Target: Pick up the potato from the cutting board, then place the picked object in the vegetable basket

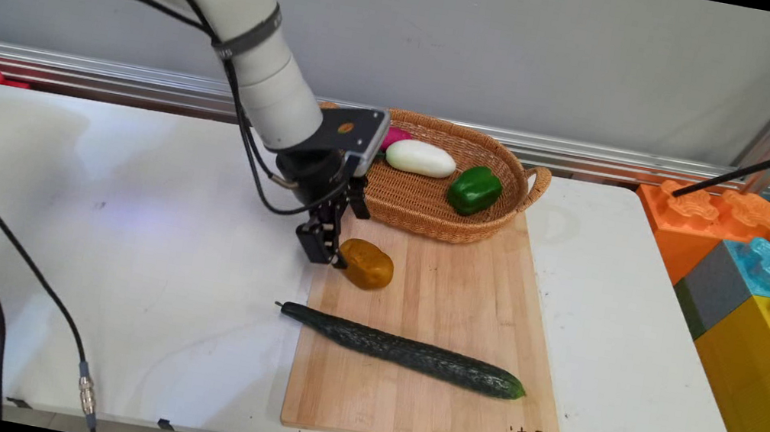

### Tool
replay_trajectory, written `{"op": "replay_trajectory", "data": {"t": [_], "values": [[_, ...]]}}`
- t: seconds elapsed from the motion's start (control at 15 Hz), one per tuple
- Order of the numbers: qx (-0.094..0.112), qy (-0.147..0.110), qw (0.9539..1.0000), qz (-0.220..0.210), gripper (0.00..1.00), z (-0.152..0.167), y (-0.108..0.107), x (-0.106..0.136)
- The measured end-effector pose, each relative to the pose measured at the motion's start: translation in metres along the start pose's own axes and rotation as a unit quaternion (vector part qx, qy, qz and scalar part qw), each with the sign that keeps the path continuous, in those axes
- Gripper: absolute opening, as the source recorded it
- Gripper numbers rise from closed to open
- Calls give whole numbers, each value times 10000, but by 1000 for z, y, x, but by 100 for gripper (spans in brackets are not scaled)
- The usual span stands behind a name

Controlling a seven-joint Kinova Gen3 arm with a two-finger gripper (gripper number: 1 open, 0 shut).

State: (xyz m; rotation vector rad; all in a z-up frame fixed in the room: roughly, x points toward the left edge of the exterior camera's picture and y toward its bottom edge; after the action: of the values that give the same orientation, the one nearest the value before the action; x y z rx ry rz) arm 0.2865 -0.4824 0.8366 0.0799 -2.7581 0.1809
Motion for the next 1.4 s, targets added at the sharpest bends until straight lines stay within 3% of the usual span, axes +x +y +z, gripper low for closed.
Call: {"op": "replay_trajectory", "data": {"t": [0.6, 0.67, 1.07, 1.4], "values": [[105, 97, 9978, 643, 100, 42, -3, -1], [98, 98, 9976, 682, 0, 44, -3, 0], [31, 82, 9966, 825, 0, 42, 3, 2], [228, 205, 9986, 430, 0, 7, 8, 37]]}}
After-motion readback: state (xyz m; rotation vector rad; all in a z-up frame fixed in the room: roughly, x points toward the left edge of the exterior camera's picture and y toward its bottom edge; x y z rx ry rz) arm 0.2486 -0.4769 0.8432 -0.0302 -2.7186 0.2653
